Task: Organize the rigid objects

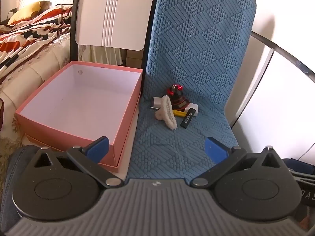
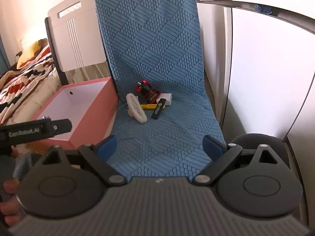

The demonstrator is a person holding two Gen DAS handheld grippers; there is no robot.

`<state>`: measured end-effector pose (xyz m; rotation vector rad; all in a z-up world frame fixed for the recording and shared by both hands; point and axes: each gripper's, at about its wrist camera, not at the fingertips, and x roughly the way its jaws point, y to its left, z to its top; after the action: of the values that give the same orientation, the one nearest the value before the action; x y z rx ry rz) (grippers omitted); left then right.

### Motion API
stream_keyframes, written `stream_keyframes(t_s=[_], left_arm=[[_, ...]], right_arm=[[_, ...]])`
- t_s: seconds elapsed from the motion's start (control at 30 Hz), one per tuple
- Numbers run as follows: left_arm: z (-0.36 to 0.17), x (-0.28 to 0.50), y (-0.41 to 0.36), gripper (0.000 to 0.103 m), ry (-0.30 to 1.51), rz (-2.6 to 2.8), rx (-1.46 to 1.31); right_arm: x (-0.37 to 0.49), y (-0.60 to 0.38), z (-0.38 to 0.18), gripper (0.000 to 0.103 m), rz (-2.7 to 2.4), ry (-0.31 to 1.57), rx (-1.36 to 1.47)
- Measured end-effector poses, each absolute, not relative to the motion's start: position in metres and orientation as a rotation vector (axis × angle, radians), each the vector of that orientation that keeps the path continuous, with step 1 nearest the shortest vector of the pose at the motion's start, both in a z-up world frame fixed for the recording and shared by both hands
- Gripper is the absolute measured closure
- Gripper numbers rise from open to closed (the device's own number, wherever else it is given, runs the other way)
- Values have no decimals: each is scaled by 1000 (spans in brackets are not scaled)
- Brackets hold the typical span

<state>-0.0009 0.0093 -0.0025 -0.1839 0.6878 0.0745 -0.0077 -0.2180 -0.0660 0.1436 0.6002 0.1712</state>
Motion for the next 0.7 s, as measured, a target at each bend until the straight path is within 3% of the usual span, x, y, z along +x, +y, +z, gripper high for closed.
stream_keyframes(t_s=[0.7], left_arm=[[-6, 1, 10, 0, 694, 68, -188]], right_arm=[[-3, -219, -70, 8, 174, 616, 139]])
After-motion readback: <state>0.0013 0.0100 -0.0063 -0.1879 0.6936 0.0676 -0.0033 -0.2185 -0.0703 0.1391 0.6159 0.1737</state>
